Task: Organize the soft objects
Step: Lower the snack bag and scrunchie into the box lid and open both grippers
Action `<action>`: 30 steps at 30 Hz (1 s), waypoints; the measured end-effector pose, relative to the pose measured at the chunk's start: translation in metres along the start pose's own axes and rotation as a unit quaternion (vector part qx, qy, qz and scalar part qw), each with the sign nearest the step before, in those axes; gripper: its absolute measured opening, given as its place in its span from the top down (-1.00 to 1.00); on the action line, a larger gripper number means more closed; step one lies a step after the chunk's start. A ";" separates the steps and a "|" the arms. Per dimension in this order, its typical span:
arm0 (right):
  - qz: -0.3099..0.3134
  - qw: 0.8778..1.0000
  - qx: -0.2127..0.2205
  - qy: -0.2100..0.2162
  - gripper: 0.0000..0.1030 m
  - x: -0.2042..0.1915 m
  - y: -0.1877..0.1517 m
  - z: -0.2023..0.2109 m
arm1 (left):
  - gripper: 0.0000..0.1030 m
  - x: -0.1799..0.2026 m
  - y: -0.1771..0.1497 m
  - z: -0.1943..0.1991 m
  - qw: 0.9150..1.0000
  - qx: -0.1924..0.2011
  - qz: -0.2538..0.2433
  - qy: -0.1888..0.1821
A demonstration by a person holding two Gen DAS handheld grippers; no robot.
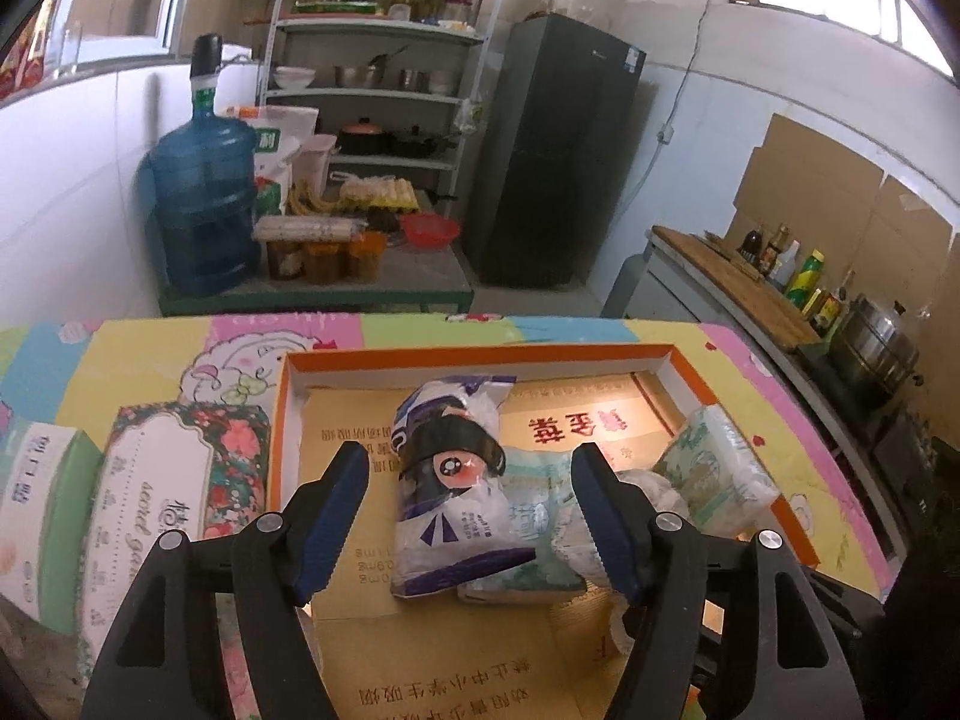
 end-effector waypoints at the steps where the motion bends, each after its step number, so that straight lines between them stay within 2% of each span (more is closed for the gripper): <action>1: 0.000 1.000 0.002 0.001 0.29 -0.001 0.001 0.001 | -0.39 0.002 0.002 0.002 1.000 0.003 -0.001 0.000; 12: 0.003 0.999 0.030 0.011 0.29 -0.010 0.007 0.020 | -0.39 0.005 0.014 0.029 1.000 0.026 -0.005 -0.001; 30: 0.025 0.998 0.054 -0.011 0.29 -0.035 0.014 0.049 | -0.39 0.005 0.022 0.070 0.999 0.051 -0.007 -0.011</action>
Point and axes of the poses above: each gripper's, at about its wrist camera, not at the fingertips, and z roughly against the way its jaws point, x to its right, y to its top, the point moved 10 cm from there along -z, roughly the way its jaws point, and after that the axes turned 12 degrees about x, right-handed, at the moved point
